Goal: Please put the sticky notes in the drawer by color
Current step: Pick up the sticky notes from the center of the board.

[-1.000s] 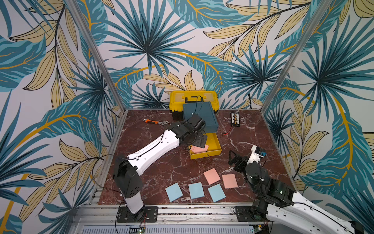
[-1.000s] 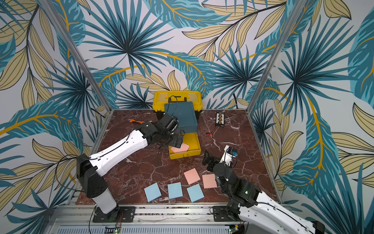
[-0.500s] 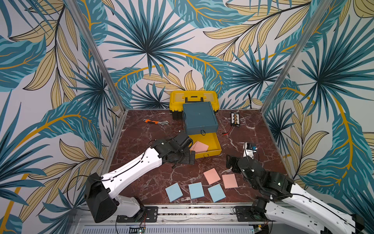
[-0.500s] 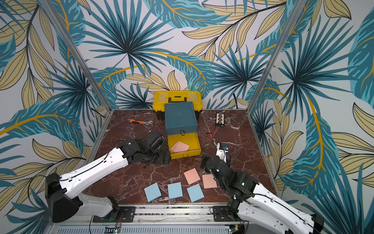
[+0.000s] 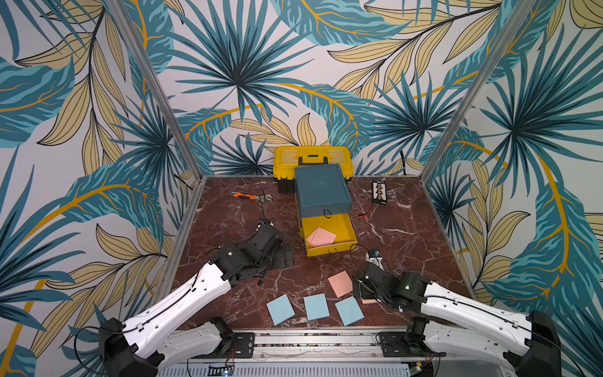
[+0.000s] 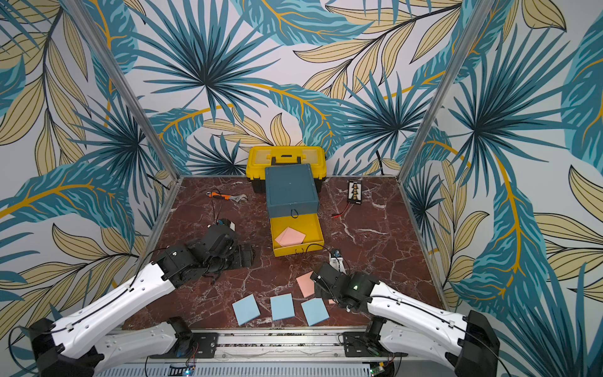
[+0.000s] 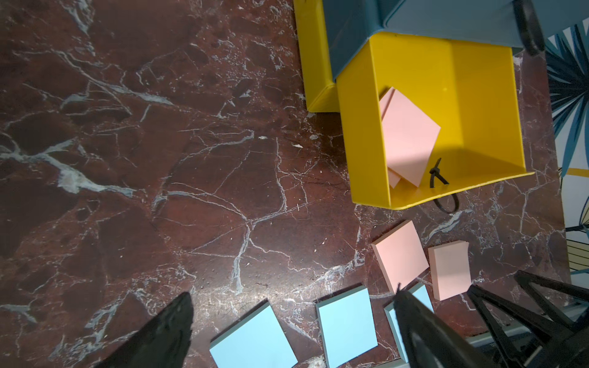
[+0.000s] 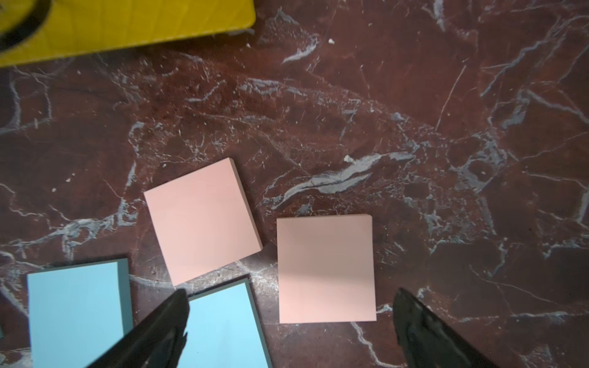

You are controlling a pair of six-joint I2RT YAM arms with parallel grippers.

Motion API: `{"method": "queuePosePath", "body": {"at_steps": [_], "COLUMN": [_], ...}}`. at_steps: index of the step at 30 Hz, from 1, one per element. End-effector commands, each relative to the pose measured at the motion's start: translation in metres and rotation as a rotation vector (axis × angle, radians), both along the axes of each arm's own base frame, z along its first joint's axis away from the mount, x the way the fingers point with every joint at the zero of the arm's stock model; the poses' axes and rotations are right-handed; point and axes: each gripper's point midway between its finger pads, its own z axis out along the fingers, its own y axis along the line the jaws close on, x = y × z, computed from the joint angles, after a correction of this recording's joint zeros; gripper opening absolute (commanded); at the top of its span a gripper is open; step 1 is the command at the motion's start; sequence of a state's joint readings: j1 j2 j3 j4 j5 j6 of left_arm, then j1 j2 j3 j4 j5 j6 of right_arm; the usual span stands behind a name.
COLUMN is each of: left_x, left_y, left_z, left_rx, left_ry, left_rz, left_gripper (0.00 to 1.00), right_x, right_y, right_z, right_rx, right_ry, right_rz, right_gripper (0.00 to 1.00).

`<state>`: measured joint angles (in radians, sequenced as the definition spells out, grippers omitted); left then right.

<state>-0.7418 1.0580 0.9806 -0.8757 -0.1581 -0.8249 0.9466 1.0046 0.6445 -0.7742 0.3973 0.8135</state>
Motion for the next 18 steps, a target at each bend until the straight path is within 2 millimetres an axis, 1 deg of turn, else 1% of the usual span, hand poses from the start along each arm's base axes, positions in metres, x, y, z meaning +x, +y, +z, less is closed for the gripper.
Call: {"method": "queuePosePath", "body": {"at_steps": [1, 3, 9, 18], "left_x": [0.005, 0.006, 0.006, 0.006], "left_y": [0.006, 0.009, 0.011, 0.022], "left_z": [0.003, -0.001, 0.001, -0.004], "left_rx": [-0.014, -0.004, -0.017, -0.019], "left_ry": [-0.033, -0.026, -0.023, -0.015], "left_rz": [0.045, 0.051, 0.051, 0.080], "left_gripper": [1.00, 1.00, 1.00, 1.00], "right_x": [0.001, 0.001, 0.004, 0.011], "right_y": [0.026, 0.041, 0.069, 0.080], "right_z": [-0.010, -0.017, -0.034, -0.047], "right_rx": [0.049, 0.059, 0.002, -0.061], "right_ry": [0.022, 0.046, 0.095, 0.116], "right_rz": [0.088, 0.149, 0.266, 0.316], "right_gripper": [1.00, 1.00, 0.99, 1.00]}}
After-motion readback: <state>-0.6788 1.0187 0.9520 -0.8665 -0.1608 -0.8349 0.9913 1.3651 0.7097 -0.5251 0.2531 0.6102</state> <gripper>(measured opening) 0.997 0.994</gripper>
